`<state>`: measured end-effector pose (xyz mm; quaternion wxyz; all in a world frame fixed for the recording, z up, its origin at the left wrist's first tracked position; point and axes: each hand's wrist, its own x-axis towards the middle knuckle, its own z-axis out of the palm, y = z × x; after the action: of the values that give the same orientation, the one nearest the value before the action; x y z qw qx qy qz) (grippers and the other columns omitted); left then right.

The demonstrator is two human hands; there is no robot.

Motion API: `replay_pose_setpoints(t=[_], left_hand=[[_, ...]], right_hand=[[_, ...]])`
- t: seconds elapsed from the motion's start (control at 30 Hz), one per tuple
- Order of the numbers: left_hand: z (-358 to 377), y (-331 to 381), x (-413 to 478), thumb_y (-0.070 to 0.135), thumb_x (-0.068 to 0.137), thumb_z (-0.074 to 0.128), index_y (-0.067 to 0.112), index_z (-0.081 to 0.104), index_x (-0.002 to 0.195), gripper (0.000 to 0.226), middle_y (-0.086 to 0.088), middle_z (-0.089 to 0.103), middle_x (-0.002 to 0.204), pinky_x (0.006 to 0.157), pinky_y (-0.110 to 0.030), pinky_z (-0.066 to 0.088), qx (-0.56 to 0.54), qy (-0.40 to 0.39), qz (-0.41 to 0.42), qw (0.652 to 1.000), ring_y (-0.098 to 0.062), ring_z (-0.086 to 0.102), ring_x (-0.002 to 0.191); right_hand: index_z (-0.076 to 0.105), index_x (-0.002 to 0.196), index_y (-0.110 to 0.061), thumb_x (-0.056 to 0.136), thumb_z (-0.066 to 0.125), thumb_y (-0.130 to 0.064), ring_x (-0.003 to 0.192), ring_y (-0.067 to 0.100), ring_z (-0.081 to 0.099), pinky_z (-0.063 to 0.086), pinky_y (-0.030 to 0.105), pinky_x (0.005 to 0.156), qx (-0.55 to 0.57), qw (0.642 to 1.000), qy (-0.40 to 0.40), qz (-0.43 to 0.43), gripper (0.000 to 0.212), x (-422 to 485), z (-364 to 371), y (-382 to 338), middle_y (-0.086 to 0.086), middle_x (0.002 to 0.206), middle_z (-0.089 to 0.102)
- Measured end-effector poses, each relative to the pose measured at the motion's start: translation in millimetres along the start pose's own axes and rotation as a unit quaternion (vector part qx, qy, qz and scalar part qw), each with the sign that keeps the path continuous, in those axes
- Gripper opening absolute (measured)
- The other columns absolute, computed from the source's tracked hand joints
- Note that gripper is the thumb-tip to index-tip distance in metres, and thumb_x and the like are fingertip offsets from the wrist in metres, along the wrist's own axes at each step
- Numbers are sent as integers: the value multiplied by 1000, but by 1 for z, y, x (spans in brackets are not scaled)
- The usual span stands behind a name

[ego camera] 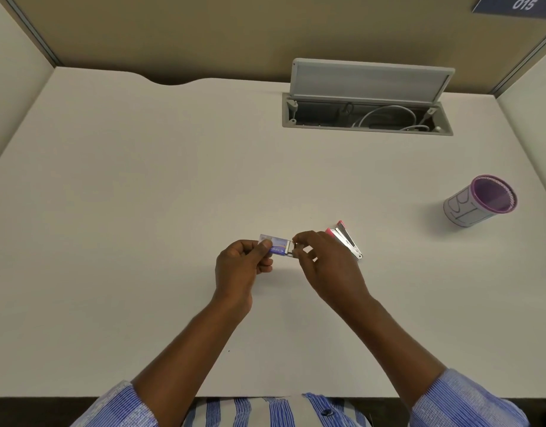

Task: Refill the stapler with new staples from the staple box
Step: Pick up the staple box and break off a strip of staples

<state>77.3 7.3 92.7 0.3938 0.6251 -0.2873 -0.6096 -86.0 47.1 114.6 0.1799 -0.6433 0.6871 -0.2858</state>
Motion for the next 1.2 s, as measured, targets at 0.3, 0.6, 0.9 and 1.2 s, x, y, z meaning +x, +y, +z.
replay_pose_setpoints(t=[0.3,0.6,0.9,1.2], left_hand=[[1,2,-2,19,90,76,4,74,89,15,-7,77,75,63,-26,61,51,4,31,998,-14,69,62],[0,2,-2,23,90,76,6,74,88,17,-2,77,72,66,-29,61,82,5,36,996,-12,69,59],[1,1,-5,26,91,75,7,74,91,19,0,77,71,67,-28,61,90,3,33,995,-10,70,58],[2,1,-6,24,91,75,6,73,89,18,-5,78,75,75,-39,63,67,-3,19,998,-15,70,62]], right_hand=[[68,80,-16,86,73,-14,49,21,52,34,27,40,-214,969,32,-122,8,3,-1,-4,-1,69,62],[65,72,-15,82,68,-11,45,21,47,20,24,45,-230,962,43,-141,11,9,-3,-6,0,60,58],[71,92,-16,86,41,-16,62,23,59,39,28,46,-131,981,4,-145,30,18,-5,2,1,80,66],[65,87,-17,87,51,0,68,11,55,46,28,65,6,998,38,-45,23,18,0,4,-5,82,66]])
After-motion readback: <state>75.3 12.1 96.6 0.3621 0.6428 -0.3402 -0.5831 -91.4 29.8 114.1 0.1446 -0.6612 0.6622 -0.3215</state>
